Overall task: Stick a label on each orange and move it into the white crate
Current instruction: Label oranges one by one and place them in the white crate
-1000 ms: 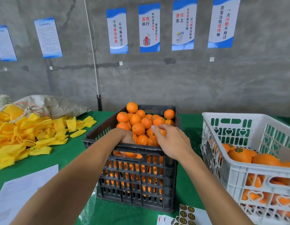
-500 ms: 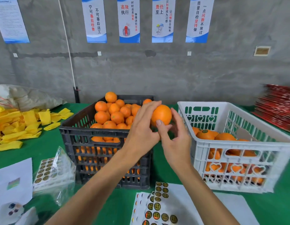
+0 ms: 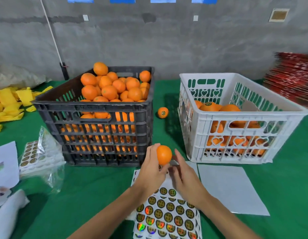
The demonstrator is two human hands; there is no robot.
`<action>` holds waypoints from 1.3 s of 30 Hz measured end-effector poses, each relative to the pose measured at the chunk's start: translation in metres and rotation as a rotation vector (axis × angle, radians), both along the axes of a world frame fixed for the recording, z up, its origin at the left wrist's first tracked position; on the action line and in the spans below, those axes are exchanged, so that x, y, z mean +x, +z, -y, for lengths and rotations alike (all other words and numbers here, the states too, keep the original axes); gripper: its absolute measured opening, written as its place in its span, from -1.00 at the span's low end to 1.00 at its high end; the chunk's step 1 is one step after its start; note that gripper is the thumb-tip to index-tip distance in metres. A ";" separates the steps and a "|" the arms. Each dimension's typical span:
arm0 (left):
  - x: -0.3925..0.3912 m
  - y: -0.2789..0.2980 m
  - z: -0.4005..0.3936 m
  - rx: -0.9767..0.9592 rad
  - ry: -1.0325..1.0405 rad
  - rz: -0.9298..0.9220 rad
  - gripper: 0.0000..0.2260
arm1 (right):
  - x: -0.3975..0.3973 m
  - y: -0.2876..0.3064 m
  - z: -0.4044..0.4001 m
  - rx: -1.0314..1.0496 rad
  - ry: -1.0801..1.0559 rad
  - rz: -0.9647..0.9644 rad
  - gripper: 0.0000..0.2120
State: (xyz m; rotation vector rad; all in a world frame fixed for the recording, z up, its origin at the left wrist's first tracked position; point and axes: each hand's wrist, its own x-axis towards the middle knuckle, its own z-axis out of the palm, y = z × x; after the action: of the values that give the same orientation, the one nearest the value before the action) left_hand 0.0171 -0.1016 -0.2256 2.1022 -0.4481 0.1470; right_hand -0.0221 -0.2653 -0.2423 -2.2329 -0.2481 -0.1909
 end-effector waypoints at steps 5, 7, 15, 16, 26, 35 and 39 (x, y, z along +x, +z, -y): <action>-0.009 -0.013 0.005 -0.160 -0.012 -0.107 -0.39 | 0.020 0.008 0.008 -0.166 0.061 0.007 -0.29; -0.007 -0.018 0.005 -0.157 -0.017 -0.139 -0.38 | 0.023 0.014 0.010 -0.134 0.009 0.034 -0.37; 0.003 -0.022 -0.001 -0.098 -0.022 -0.164 -0.39 | -0.012 0.019 0.034 -0.216 0.134 -0.021 -0.50; 0.003 -0.023 0.000 -0.099 -0.016 -0.159 -0.39 | -0.017 0.015 0.040 -0.237 0.162 -0.064 -0.41; -0.001 -0.026 -0.001 -0.195 -0.041 -0.101 -0.36 | -0.011 0.009 0.037 -0.191 0.158 0.101 -0.64; -0.002 -0.026 -0.003 -0.136 -0.043 -0.072 -0.37 | -0.005 0.012 0.031 -0.233 0.139 0.136 -0.74; -0.002 -0.025 -0.004 -0.127 -0.038 -0.085 -0.39 | -0.003 0.010 0.029 -0.111 0.113 0.107 -0.80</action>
State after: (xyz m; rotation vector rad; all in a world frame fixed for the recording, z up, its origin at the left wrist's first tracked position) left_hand 0.0147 -0.0973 -0.2510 1.9661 -0.4163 0.0624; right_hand -0.0246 -0.2942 -0.2323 -2.3134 -0.4515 -0.2416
